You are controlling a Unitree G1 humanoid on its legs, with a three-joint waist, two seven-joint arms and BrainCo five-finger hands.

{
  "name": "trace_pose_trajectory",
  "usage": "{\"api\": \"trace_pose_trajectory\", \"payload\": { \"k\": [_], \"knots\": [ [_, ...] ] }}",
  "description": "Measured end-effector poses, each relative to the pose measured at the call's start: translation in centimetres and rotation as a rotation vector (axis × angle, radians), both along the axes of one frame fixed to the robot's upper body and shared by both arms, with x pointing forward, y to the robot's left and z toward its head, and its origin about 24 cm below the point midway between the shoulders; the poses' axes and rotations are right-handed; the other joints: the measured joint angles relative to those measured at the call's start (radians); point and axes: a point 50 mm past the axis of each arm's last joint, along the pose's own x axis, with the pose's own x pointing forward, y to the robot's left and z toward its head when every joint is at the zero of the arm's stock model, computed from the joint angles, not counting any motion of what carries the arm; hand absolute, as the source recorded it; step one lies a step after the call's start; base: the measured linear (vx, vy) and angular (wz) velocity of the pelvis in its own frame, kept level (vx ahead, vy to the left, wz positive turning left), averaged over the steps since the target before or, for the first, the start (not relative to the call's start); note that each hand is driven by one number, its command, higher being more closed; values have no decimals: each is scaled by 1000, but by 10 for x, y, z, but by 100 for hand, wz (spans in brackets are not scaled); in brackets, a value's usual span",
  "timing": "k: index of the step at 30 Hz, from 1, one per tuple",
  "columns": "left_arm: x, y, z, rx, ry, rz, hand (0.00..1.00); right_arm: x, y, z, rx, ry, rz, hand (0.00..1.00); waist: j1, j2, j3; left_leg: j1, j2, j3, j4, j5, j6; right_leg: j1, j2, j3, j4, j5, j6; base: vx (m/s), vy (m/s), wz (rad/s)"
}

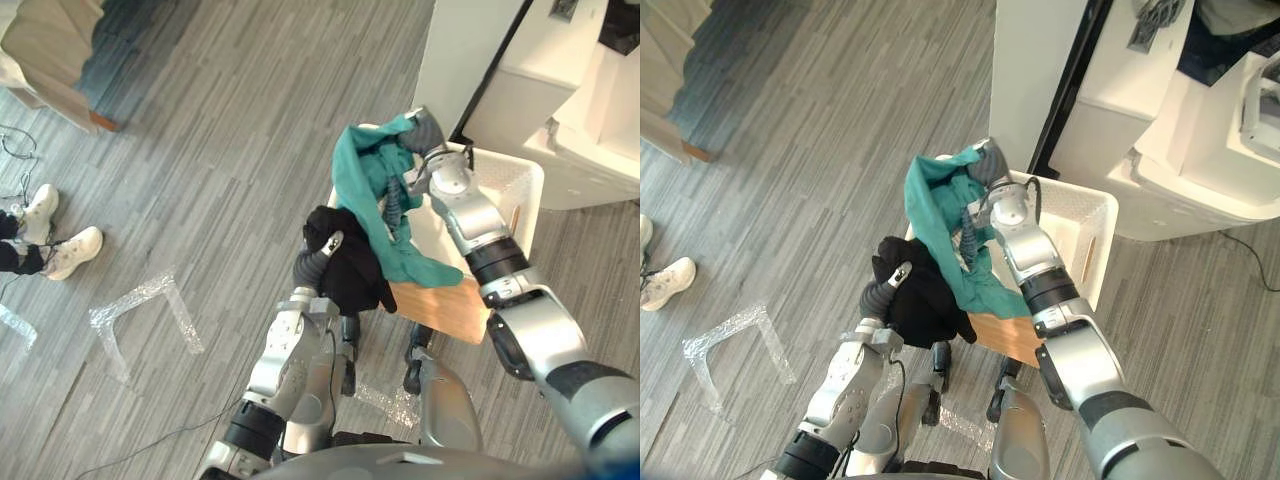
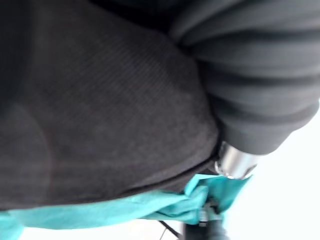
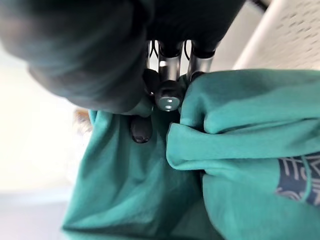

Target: Tidy the bed and pick cloth on bed and put in laundry

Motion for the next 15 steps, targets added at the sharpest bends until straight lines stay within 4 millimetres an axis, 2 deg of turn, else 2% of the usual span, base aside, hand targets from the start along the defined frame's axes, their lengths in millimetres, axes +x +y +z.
{"api": "trace_pose_trajectory", "payload": {
  "k": [3, 7, 8, 15],
  "knots": [
    [2, 0, 3, -8, -16, 6, 100, 3, -16, -12, 55, 50, -46, 100, -2, 15, 7, 0, 0, 3, 6, 0, 0, 0, -1, 1, 4, -1, -2, -6, -3, -1],
    [3, -2, 5, -18, -19, 5, 100, 4, -34, -31, 87, 88, -99, 100, -13, 20, 10, 1, 4, 13, 14, -2, -2, 0, 0, 2, 10, -4, -6, -23, -12, -3],
    [3, -2, 5, -19, -19, 5, 100, 3, -39, -36, 87, 101, -109, 0, -16, 20, 10, 3, 6, 17, 14, -2, -2, 0, 1, 2, 13, -5, -7, -31, -20, -5],
    [-2, -1, -1, -19, -3, -1, 100, -16, -60, -79, 181, 136, -112, 0, -31, 19, 10, 77, 18, 47, -4, -3, -3, 47, 14, 28, 19, -9, -15, -7, -26, -11]
  ]
}}
